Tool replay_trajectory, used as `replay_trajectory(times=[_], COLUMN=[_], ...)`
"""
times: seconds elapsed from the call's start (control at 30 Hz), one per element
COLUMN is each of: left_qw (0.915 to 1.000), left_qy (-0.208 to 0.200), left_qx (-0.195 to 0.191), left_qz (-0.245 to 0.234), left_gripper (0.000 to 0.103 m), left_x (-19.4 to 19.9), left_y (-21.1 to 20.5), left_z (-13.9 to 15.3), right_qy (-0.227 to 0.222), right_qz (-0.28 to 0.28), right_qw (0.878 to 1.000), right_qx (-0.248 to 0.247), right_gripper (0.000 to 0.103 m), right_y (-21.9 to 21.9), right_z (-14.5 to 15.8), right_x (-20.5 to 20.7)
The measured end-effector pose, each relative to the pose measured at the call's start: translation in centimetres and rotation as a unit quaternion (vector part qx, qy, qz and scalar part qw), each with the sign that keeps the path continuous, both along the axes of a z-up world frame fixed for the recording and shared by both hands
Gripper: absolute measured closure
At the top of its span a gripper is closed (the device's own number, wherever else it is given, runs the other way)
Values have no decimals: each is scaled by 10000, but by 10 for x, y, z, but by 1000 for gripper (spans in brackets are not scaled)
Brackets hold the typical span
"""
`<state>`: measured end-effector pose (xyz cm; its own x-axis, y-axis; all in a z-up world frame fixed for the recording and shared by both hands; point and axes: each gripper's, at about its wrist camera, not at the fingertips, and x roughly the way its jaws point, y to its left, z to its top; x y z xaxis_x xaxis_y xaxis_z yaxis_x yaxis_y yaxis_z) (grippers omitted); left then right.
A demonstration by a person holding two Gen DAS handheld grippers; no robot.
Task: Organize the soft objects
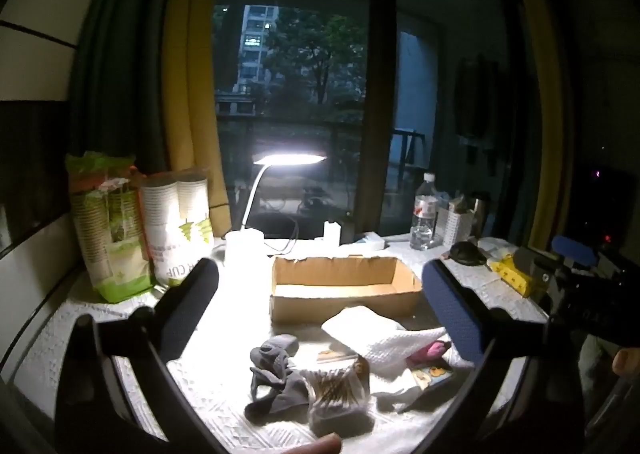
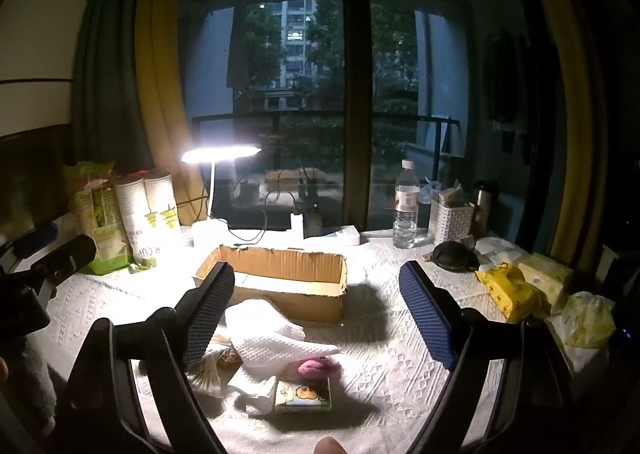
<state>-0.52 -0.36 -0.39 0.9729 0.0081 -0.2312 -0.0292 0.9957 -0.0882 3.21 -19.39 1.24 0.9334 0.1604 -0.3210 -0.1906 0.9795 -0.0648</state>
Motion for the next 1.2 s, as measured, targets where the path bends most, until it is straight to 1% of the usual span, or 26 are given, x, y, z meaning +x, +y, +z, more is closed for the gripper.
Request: replay_trajectory(times=[1.2], left_qw=[10000], left_qy=[59], left_qx=[-67], left_qz=[-22], left_gripper=[1], left_x=[-1], left_y=[0], left_z=[0], right_qy=[40], right_qz=[14], right_qw=[10000], right_qx=[7], right_gripper=[16], right_y=[3], right_z=[3], right_x=[1])
